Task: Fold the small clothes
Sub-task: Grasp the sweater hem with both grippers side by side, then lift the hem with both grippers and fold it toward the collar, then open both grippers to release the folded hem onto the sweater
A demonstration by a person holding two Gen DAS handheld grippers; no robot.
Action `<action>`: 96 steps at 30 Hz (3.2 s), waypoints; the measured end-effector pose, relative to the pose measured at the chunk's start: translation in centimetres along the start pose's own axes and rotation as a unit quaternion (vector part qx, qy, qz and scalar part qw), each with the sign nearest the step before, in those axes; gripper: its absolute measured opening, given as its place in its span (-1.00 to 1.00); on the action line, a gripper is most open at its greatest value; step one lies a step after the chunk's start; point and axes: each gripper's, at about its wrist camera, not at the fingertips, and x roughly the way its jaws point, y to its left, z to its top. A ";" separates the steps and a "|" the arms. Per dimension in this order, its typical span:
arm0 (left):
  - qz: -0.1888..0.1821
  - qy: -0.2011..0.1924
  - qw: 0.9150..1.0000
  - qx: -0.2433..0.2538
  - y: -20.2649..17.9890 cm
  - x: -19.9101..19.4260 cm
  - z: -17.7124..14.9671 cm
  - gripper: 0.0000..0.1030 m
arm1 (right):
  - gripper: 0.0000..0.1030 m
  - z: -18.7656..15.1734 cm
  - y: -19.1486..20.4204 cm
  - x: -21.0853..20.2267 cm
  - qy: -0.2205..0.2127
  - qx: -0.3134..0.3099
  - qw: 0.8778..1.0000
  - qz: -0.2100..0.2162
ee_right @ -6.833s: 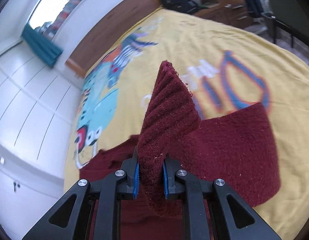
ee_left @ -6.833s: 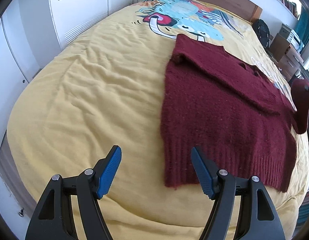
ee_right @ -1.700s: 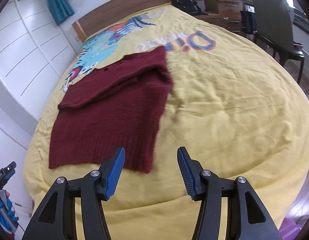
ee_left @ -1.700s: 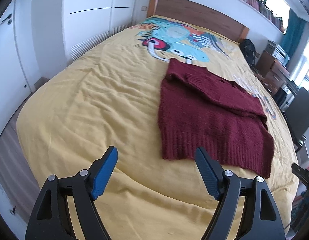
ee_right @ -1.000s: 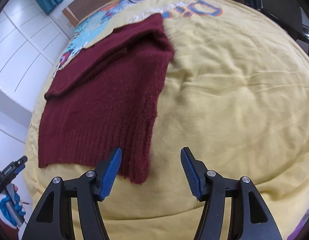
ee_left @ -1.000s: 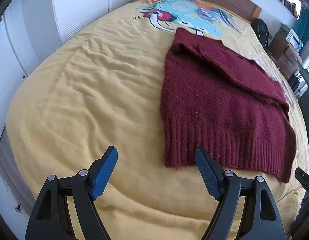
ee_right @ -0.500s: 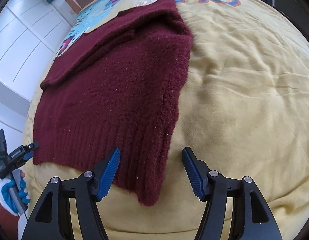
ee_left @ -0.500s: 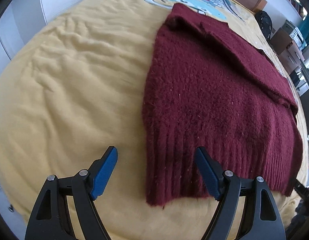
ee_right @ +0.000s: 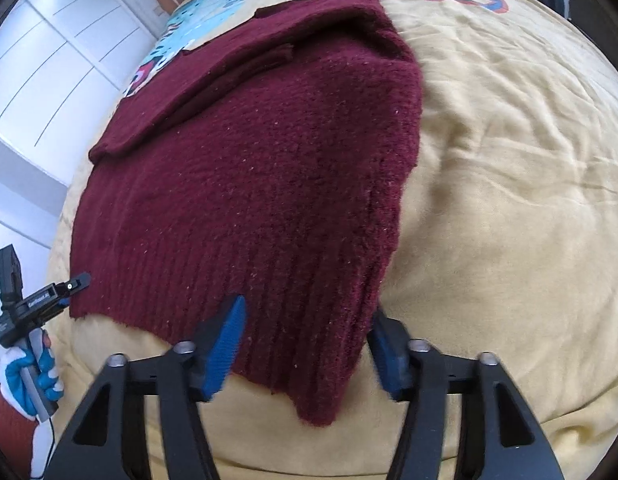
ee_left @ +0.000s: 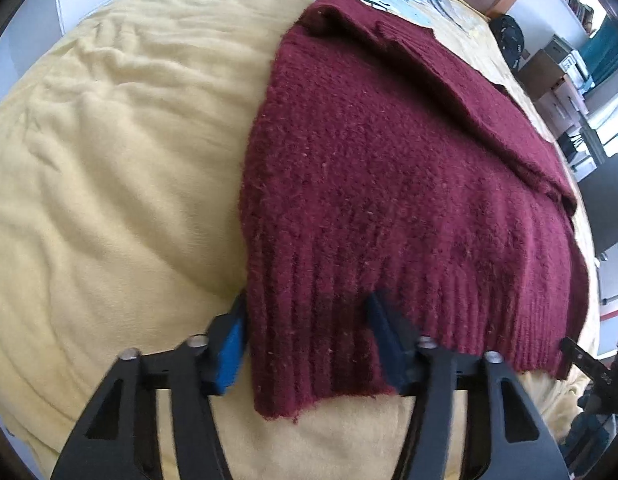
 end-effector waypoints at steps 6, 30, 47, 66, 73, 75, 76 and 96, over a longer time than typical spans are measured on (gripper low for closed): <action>-0.037 0.011 0.999 -0.008 0.1 -0.1 -0.1 -0.66 | -0.38 0.0 -0.1 0.4 0.007 0.010 1.000 0.016; -0.088 -0.053 0.995 0.011 -1.5 -5.7 3.5 -0.82 | -0.80 3.8 1.1 -5.0 -0.060 -0.013 0.995 0.085; -0.116 -0.147 0.982 0.033 -4.9 -9.4 14.7 -0.82 | -0.80 17.5 1.5 -10.0 -0.181 0.002 0.978 0.103; -0.002 -0.090 0.995 0.037 -5.1 3.0 24.5 -0.79 | -0.73 26.4 -0.4 0.7 -0.139 0.059 0.988 0.022; 0.003 -0.072 0.997 0.028 -4.5 5.1 25.4 -0.71 | -0.58 27.6 -0.8 3.1 -0.125 0.057 0.990 -0.008; -0.008 -0.066 0.998 0.015 -4.0 5.4 25.7 -0.58 | -0.44 27.8 -1.1 3.6 -0.122 0.060 0.991 -0.013; -0.015 -0.061 0.998 0.008 -3.8 5.6 25.9 -0.49 | -0.35 27.9 -1.3 3.7 -0.124 0.064 0.990 -0.010; -0.014 -0.108 0.993 0.034 -4.1 1.6 26.4 0.18 | 0.39 27.4 0.9 1.8 -0.144 -0.026 0.988 -0.041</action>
